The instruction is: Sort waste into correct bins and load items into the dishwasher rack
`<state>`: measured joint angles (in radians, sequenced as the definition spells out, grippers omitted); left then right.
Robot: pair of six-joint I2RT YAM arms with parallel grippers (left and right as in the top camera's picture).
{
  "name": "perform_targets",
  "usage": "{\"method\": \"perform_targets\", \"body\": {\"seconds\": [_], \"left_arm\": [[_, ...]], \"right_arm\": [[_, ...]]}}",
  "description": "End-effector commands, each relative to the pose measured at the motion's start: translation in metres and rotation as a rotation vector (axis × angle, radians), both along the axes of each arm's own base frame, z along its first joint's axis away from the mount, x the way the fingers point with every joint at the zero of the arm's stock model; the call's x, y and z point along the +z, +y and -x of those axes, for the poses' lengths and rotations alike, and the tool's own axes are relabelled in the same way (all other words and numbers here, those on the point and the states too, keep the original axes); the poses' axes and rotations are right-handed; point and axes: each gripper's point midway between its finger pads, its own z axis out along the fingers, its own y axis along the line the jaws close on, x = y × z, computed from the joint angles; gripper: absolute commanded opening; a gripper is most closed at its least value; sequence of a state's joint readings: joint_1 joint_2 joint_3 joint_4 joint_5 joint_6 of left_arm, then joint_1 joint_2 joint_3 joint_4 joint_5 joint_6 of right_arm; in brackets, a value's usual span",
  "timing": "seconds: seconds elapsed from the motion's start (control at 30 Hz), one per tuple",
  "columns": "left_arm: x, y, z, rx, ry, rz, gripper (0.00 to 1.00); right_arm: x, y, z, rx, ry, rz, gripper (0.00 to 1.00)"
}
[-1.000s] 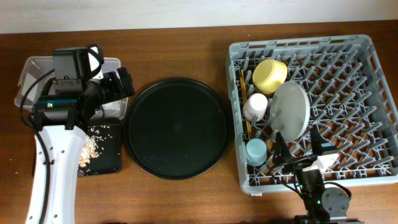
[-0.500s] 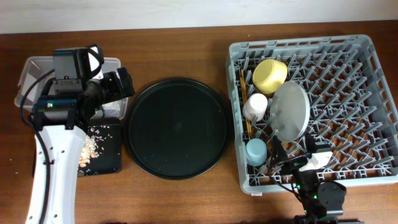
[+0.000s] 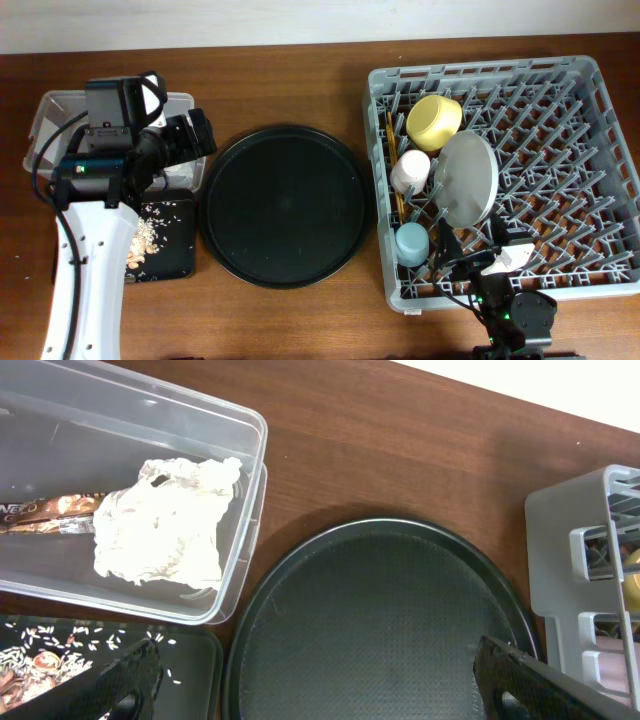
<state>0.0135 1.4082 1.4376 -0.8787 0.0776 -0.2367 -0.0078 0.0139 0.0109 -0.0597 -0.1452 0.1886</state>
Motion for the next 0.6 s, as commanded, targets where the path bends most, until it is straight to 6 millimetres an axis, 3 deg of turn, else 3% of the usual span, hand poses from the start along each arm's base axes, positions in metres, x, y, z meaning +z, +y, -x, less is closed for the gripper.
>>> {"method": "perform_targets", "body": {"seconds": [0.0,0.3,0.47,0.57], "left_arm": [[0.005,0.001,-0.001,0.004,-0.012,0.001,0.99],[0.001,0.002,-0.001,0.010,-0.004,-0.005,0.99],[0.012,0.004,0.015,0.016,-0.034,-0.013,0.99],[0.016,0.003,0.035,0.016,-0.061,-0.014,0.99]], "right_arm": [[-0.002,0.000,0.000,0.002,0.003,-0.012,0.98],[-0.002,0.000,0.000,0.002,0.004,-0.012,0.99],[-0.002,0.000,0.000,0.002,0.003,-0.012,0.98],[-0.002,0.000,0.000,0.002,0.003,-0.012,0.98]]}}
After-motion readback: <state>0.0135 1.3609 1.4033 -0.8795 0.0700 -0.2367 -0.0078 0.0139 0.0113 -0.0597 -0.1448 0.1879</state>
